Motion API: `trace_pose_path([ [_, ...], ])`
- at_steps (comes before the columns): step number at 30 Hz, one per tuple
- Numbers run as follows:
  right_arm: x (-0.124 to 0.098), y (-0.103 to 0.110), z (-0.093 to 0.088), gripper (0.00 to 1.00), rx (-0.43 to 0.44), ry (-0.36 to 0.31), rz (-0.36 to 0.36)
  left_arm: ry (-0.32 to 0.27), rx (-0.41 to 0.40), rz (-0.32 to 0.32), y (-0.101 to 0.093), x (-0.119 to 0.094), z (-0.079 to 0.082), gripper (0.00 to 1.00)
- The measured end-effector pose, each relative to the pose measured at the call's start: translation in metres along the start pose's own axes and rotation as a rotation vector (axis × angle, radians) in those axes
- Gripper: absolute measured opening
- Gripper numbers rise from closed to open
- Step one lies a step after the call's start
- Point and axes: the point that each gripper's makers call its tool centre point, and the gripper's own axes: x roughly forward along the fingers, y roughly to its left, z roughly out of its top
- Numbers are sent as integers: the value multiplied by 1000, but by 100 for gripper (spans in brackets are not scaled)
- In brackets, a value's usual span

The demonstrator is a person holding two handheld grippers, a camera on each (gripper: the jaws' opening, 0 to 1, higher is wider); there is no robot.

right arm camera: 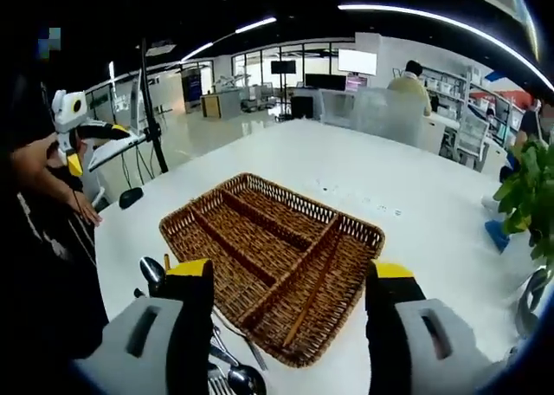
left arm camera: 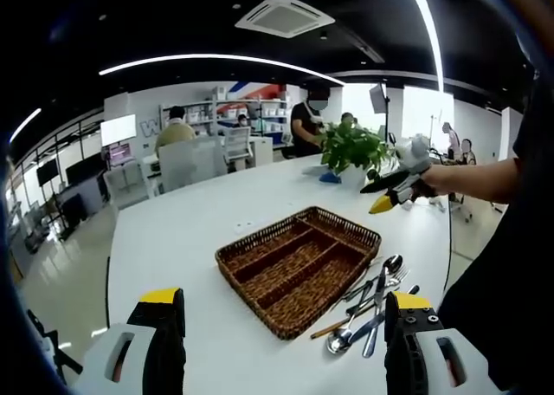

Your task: Arrange the knives, forks, and spoons in their matching storage slots by inserting each utensil handle-first until every utensil is classified and aligned in the correct compartment

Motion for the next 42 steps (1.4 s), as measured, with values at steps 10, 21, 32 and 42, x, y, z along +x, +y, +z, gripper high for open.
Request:
trace_pose_path([
  [10, -24, 11, 10, 94, 1, 8, -3, 4, 0, -23, -4, 2, -2, 100],
  [21, -55, 12, 13, 99, -1, -42, 3, -11, 12, -37, -12, 8, 0, 100],
  [32, -78, 21, 5, 99, -5, -44, -5, -7, 30, -33, -22, 7, 1, 100],
  [42, -90, 22, -17, 100, -20, 16, -23, 15, 17, -27, -23, 12, -14, 100],
])
